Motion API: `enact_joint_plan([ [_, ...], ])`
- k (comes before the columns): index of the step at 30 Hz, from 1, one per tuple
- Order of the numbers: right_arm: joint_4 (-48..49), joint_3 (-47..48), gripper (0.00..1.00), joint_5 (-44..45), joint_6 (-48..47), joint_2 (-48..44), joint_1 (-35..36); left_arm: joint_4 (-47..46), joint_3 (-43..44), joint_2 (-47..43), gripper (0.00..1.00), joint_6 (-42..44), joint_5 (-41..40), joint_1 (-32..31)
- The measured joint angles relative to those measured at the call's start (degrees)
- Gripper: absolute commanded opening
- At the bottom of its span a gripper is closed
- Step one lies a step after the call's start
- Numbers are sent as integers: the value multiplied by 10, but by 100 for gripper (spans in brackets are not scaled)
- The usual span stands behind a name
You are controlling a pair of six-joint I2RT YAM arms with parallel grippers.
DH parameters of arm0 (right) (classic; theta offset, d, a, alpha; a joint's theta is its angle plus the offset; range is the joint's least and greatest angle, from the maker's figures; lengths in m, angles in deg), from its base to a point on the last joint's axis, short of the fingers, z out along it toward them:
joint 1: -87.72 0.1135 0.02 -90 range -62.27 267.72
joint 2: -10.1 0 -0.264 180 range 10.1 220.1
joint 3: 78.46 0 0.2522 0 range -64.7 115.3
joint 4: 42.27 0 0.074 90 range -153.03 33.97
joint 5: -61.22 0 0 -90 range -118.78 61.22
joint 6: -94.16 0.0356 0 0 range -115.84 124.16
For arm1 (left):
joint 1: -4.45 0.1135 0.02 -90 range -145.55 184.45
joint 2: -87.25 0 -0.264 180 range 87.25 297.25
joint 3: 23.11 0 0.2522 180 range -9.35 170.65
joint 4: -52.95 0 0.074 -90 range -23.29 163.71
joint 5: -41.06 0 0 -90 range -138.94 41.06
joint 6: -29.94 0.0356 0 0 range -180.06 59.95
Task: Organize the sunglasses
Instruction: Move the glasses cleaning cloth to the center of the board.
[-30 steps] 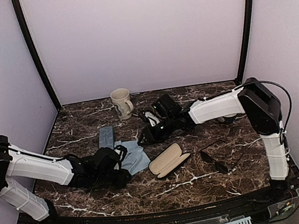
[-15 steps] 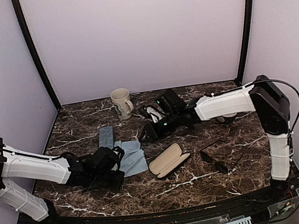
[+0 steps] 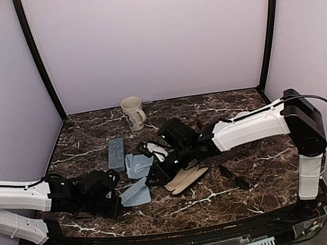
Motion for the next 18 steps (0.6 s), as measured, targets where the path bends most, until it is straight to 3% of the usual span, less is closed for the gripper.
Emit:
enact_joint_plan([
  [18,-5,28,35,75,0,90,54,-14,-40,7,0,-48,11,-21],
])
